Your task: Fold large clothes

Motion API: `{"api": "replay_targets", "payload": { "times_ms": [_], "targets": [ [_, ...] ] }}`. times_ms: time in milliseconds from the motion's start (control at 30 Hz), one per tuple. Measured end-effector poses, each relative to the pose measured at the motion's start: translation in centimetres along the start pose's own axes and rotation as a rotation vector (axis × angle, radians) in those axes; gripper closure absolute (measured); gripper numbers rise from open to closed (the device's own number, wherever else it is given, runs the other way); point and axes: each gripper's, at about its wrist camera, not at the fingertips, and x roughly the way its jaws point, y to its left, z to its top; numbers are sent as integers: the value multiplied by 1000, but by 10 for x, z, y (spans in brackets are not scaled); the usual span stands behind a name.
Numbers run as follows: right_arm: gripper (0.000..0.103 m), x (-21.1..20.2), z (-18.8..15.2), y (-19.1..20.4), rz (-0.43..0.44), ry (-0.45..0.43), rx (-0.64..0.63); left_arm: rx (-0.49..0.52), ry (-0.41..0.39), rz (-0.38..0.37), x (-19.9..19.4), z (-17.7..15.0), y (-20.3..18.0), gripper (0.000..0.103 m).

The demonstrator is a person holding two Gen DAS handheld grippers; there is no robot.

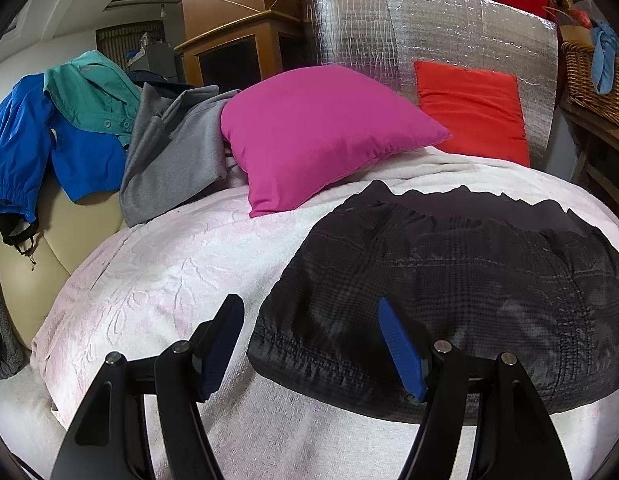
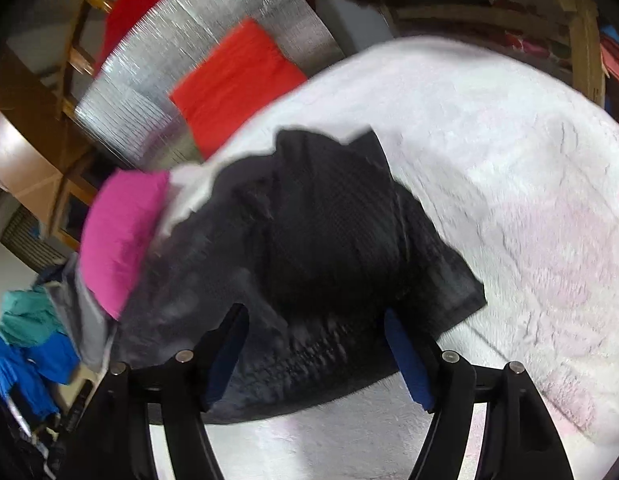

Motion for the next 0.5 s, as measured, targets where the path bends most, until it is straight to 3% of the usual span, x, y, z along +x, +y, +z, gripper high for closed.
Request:
{"api": "replay_targets", "payload": {
  "times_ms": [167, 367, 500],
  "targets": [
    [29, -14, -3, 24, 55, -68, -95, 4, 0, 1, 1, 0, -1, 32],
    [29, 29, -16, 30, 7, 133, -122, 15, 15, 3, 4, -2, -2, 32],
    [29, 26, -10, 27, 34, 128, -99, 24, 25, 7, 7, -2, -1, 32]
  ]
}}
